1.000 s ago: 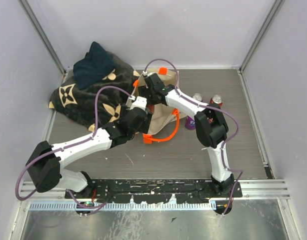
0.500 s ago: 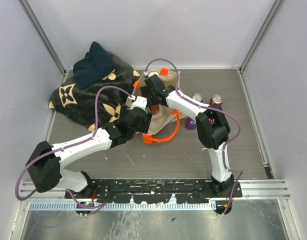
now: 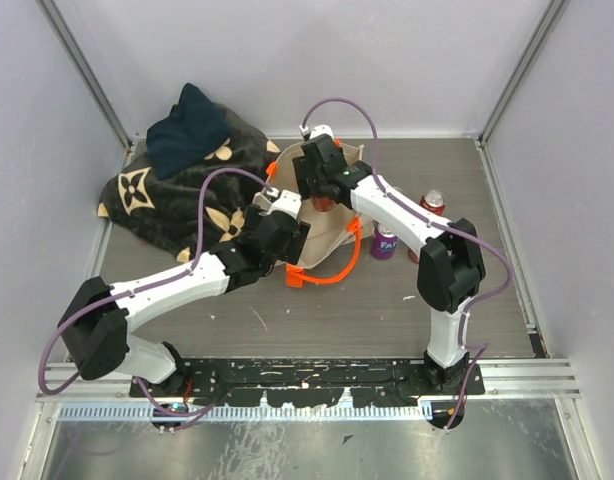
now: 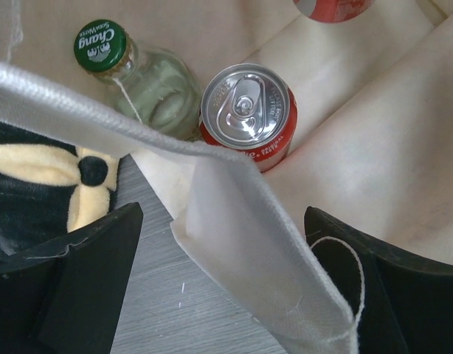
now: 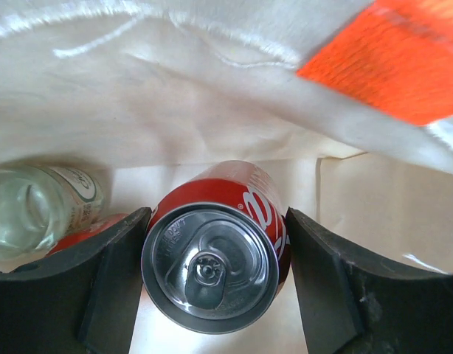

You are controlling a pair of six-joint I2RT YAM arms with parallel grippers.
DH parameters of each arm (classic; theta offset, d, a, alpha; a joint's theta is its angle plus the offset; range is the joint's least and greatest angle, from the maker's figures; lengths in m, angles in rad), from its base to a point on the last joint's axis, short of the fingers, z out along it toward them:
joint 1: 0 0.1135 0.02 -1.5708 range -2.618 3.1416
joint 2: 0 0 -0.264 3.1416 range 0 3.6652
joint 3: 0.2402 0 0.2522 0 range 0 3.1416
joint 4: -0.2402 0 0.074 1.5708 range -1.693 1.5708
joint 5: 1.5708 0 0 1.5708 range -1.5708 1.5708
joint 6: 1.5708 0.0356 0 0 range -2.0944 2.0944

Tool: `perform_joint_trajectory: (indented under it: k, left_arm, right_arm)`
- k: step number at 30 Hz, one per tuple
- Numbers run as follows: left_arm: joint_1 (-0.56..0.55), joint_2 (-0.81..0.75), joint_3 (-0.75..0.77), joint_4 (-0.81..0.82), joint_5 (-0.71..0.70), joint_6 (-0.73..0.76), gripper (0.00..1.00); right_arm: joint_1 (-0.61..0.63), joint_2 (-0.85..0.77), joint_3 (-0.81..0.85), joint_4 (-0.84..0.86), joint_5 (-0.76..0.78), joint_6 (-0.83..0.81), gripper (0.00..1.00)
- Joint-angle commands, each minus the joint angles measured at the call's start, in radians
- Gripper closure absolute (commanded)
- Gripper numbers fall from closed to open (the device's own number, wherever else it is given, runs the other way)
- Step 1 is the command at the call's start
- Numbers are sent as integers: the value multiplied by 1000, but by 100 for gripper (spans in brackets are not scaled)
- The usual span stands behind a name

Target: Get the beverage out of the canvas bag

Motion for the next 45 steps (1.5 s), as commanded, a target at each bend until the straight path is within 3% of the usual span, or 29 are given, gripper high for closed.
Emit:
perform_joint_trajectory:
  k: [1, 9, 14, 22, 28, 34, 40, 45]
  left_arm:
    - [13, 36, 43, 13, -29, 49, 2]
    - [19, 42, 80, -2, -12, 53, 2]
    - [21, 38, 101, -15, -15, 56, 2]
    - [26, 41, 121, -19, -4, 82, 2]
    - [33, 16, 85, 9, 11, 86, 2]
    - [43, -26, 52, 8, 14, 53, 2]
    - [44, -78, 7, 15, 19, 44, 2]
    - [44, -122, -39, 28, 34, 20, 2]
  right_arm:
    - [1, -138, 90, 51, 36, -6, 99]
    - [1, -335, 68, 18, 86, -16, 99]
    - [1, -494, 20, -40, 215, -21, 99]
    - [1, -772, -227, -190, 436, 126, 99]
    - [0, -960, -535, -239, 408, 286, 99]
    - [0, -1051, -711, -272, 338, 413, 99]
    - [1, -1096, -887, -163, 292, 424, 99]
    - [-13, -1038, -991, -46, 260, 442, 99]
